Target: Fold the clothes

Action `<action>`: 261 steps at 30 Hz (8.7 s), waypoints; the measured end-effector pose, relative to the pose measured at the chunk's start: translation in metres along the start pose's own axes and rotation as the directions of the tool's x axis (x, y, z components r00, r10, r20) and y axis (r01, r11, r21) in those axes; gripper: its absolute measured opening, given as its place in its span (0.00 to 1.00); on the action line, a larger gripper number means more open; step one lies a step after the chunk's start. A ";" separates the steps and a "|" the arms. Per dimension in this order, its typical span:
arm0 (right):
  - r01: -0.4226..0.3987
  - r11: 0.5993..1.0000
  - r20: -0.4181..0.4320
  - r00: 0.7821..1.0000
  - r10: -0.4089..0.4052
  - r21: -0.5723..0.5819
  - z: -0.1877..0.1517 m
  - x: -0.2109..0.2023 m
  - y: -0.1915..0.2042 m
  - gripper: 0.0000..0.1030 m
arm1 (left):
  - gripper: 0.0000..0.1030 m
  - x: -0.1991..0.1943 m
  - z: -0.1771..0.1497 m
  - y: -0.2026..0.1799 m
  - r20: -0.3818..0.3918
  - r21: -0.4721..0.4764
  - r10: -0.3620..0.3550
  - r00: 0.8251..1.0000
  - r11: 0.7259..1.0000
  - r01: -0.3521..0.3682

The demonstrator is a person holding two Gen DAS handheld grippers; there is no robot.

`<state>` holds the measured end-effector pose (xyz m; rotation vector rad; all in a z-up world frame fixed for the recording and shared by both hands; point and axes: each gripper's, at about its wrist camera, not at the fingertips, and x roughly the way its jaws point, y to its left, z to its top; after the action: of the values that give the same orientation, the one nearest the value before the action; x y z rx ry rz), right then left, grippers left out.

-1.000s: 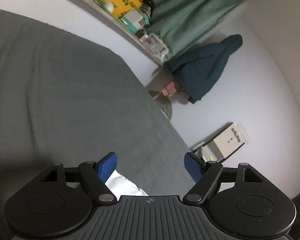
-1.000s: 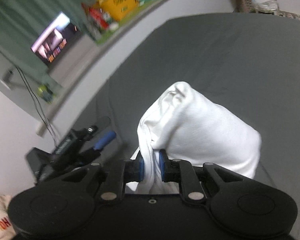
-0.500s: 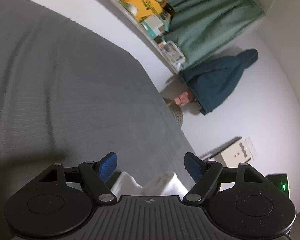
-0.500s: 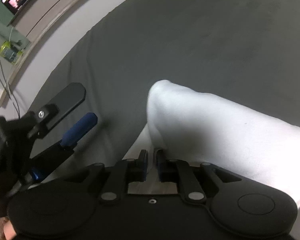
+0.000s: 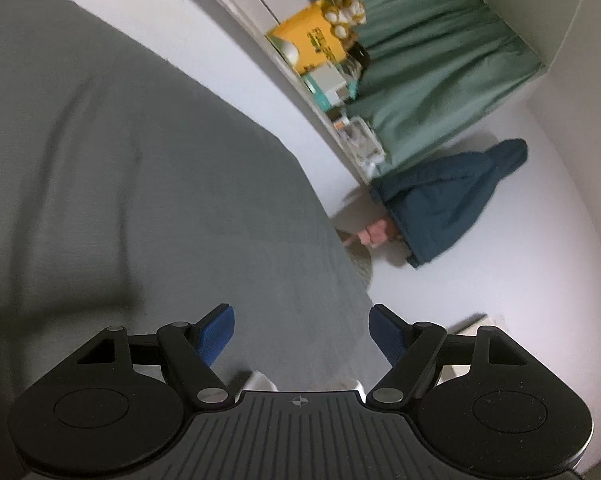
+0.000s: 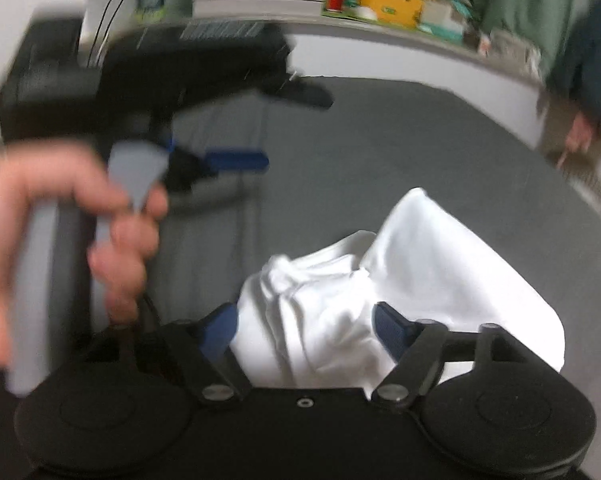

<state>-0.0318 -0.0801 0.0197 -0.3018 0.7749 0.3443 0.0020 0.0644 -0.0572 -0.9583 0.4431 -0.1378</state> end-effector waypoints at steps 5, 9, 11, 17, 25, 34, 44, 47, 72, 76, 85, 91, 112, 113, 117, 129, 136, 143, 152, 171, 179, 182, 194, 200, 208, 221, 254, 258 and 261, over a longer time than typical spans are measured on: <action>0.030 0.996 0.027 0.999 -0.032 0.079 -0.013 0.014 0.005 0.38 | 0.75 -0.008 0.004 0.004 0.042 -0.025 0.019 0.999 1.000 -0.018; 0.009 0.997 0.033 0.999 -0.012 0.082 -0.011 0.014 0.014 0.16 | 0.75 -0.017 0.009 0.010 0.091 -0.048 0.027 0.995 0.999 -0.022; -0.001 0.997 0.036 0.999 -0.002 0.083 -0.010 0.014 0.018 0.15 | 0.75 -0.024 0.012 0.013 0.128 -0.070 0.052 0.990 0.997 -0.044; -0.032 0.996 0.044 0.999 0.028 0.087 -0.007 0.014 0.032 0.16 | 0.75 -0.032 0.018 0.020 0.190 -0.093 0.083 0.978 0.993 -0.066; -0.129 0.967 0.163 0.982 0.095 0.218 -0.025 -0.022 0.014 0.63 | 0.75 -0.013 0.017 0.025 0.081 -0.133 0.002 0.997 0.991 0.009; 0.102 0.861 0.136 0.971 -0.195 0.499 -0.056 -0.052 -0.084 0.68 | 0.75 0.013 0.020 -0.015 -0.439 0.255 0.048 0.897 0.964 0.073; 0.044 0.730 0.093 0.985 -0.146 0.682 -0.104 -0.047 -0.095 0.68 | 0.99 0.024 -0.008 -0.011 -0.469 0.371 0.275 0.839 0.924 -0.095; 0.038 0.721 0.112 0.981 -0.159 0.691 -0.093 -0.041 -0.114 0.69 | 0.99 0.026 -0.013 -0.016 -0.479 0.363 0.222 0.849 0.931 -0.039; -0.398 0.899 -0.128 0.897 0.424 0.184 0.045 0.088 -0.193 0.66 | 0.25 0.025 -0.011 0.003 -0.505 0.219 0.087 0.859 0.975 0.030; -0.489 0.782 -0.049 0.836 0.547 0.386 0.025 0.093 -0.214 0.23 | 0.22 0.027 -0.016 -0.001 -0.526 0.210 0.053 0.849 0.975 0.070; -0.447 0.712 0.008 0.850 0.527 0.542 0.003 0.078 -0.235 0.29 | 0.20 0.031 -0.027 -0.012 -0.535 0.253 0.088 0.840 0.966 0.060; -0.338 0.861 0.045 0.937 0.348 0.380 0.047 0.077 -0.189 0.72 | 0.20 0.030 -0.026 -0.008 -0.526 0.259 0.137 0.839 0.966 0.005; -0.508 0.715 0.044 0.828 0.559 0.479 0.074 0.152 -0.161 0.21 | 0.20 0.014 -0.030 -0.023 -0.522 0.416 0.257 0.813 0.909 -0.020; -0.486 0.730 0.021 0.838 0.545 0.481 0.073 0.157 -0.159 0.22 | 0.20 0.014 -0.030 -0.023 -0.524 0.418 0.263 0.810 0.908 -0.024; -0.440 0.719 0.006 0.855 0.519 0.538 0.066 0.173 -0.159 0.23 | 0.21 0.015 -0.032 -0.025 -0.521 0.447 0.308 0.796 0.893 -0.053; -0.352 0.812 0.134 0.935 0.328 0.465 0.073 0.146 -0.137 0.70 | 0.23 0.005 -0.036 -0.042 -0.476 0.509 0.388 0.789 0.854 -0.113; -0.190 0.873 0.313 0.949 0.046 0.449 0.023 0.013 -0.155 1.00 | 0.30 -0.024 -0.013 -0.064 -0.333 0.458 0.294 0.896 0.881 -0.119; -0.021 0.914 0.176 0.983 -0.055 0.405 -0.065 -0.008 -0.130 0.75 | 0.30 0.014 -0.043 -0.095 -0.439 0.377 0.036 0.898 0.914 0.147; -0.016 0.996 0.159 0.987 0.002 0.087 -0.068 -0.001 -0.075 0.70 | 0.30 0.078 -0.084 -0.085 -0.422 0.459 0.096 0.902 0.880 0.121; -0.129 0.949 0.109 0.989 0.101 0.289 -0.072 -0.030 -0.105 0.83 | 0.31 0.045 -0.037 -0.057 -0.287 0.486 0.171 0.943 0.874 -0.010; -0.116 0.978 0.185 0.979 0.084 0.174 -0.061 0.021 -0.126 1.00 | 0.31 0.049 -0.033 -0.043 -0.310 0.443 0.185 0.933 0.896 -0.030; -0.086 0.979 0.219 0.975 0.044 0.185 -0.080 0.031 -0.125 1.00 | 0.31 0.035 -0.033 -0.052 -0.280 0.467 0.177 0.944 0.884 -0.027; -0.074 0.990 0.174 0.983 0.051 0.123 -0.088 0.023 -0.119 1.00 | 0.31 0.016 -0.043 -0.074 -0.199 0.580 0.186 0.962 0.814 -0.038; -0.138 0.984 0.263 0.959 0.104 0.115 -0.094 0.008 -0.124 1.00 | 0.31 0.021 -0.062 -0.087 -0.190 0.681 0.196 0.962 0.732 -0.015; -0.137 0.984 0.298 0.940 0.165 -0.114 -0.113 0.006 -0.084 1.00 | 0.31 0.018 -0.050 -0.084 -0.168 0.632 0.152 0.974 0.775 -0.012; -0.134 0.991 0.333 0.935 0.120 0.020 -0.107 0.011 -0.101 1.00 | 0.31 0.021 -0.051 -0.081 -0.159 0.606 0.147 0.976 0.795 -0.021; -0.078 0.997 0.292 0.954 0.070 0.014 -0.106 0.021 -0.094 1.00 | 0.31 0.026 -0.050 -0.077 -0.158 0.598 0.158 0.975 0.801 -0.033; -0.078 0.997 0.292 0.954 0.070 0.014 -0.106 0.021 -0.094 1.00 | 0.31 0.028 -0.051 -0.078 -0.156 0.607 0.169 0.973 0.794 -0.041; -0.078 0.997 0.292 0.954 0.070 0.014 -0.106 0.021 -0.094 1.00 | 0.31 0.028 -0.053 -0.079 -0.154 0.617 0.174 0.973 0.786 -0.043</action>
<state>-0.0453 -0.2022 -0.0542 -0.1921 0.5003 0.4386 0.0112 -0.0296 -0.0273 -0.2715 0.5948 -0.2582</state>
